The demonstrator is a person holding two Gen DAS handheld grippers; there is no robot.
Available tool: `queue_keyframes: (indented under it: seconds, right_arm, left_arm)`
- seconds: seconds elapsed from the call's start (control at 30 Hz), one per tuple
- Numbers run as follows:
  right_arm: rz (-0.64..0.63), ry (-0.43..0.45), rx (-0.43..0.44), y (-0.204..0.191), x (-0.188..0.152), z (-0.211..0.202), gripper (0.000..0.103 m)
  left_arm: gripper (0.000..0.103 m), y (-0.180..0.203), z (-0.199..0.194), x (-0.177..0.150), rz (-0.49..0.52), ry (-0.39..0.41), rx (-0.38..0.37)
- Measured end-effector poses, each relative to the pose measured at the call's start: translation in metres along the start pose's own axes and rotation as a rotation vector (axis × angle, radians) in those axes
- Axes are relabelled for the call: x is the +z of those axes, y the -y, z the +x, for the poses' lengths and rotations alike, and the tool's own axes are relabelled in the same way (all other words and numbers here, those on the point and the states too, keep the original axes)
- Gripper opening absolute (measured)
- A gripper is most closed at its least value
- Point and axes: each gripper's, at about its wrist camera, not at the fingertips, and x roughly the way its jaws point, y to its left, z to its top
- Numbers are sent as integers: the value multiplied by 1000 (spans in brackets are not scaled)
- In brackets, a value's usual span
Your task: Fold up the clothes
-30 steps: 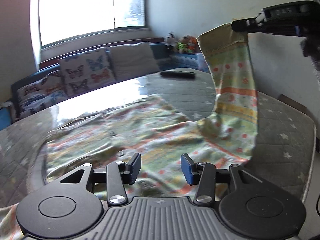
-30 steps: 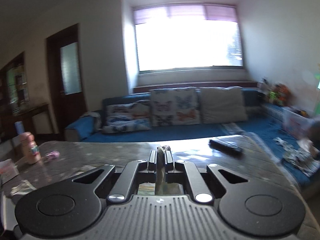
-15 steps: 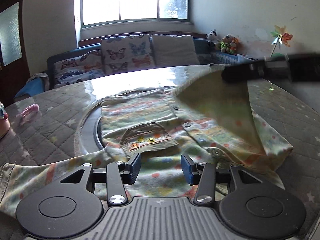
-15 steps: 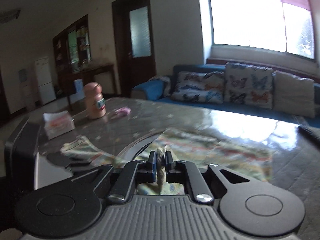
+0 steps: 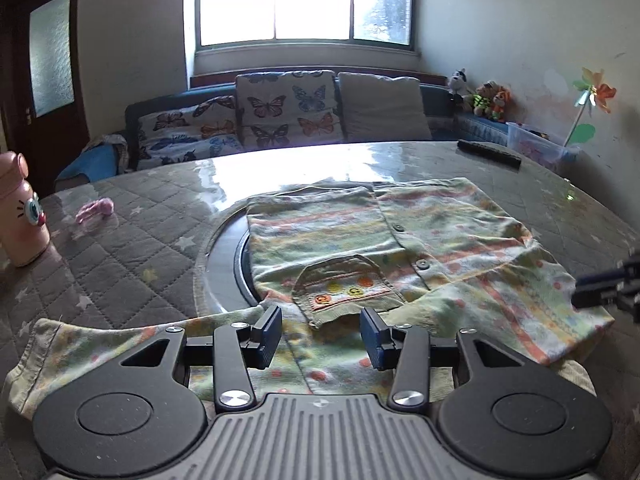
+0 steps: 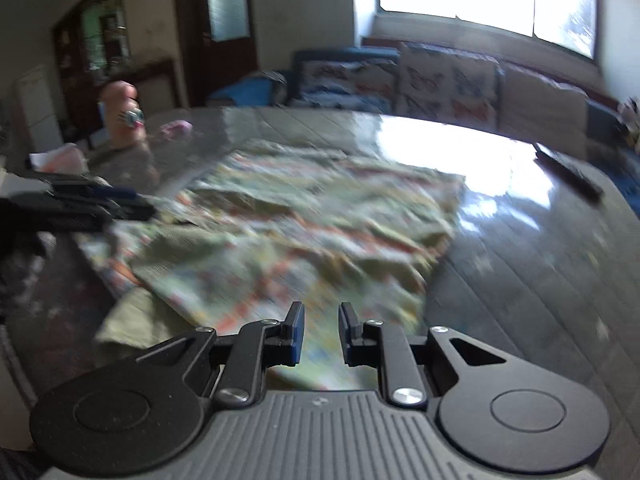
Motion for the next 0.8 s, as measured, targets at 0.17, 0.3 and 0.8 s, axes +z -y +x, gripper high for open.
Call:
queue_keyframes:
  seconds: [0.17,0.3,0.8]
  right_arm:
    - [-2,-22,-15,14,-6,5,18]
    - [-11,23,-34,19,13,14,18]
    - [-22,5,-92,32,28,57,19]
  left_arm:
    - [44,7,5,2,11,-21,-38]
    - [42,24,11,4,43,-22,-84]
    - [29,43,39,0,90,-79,-119]
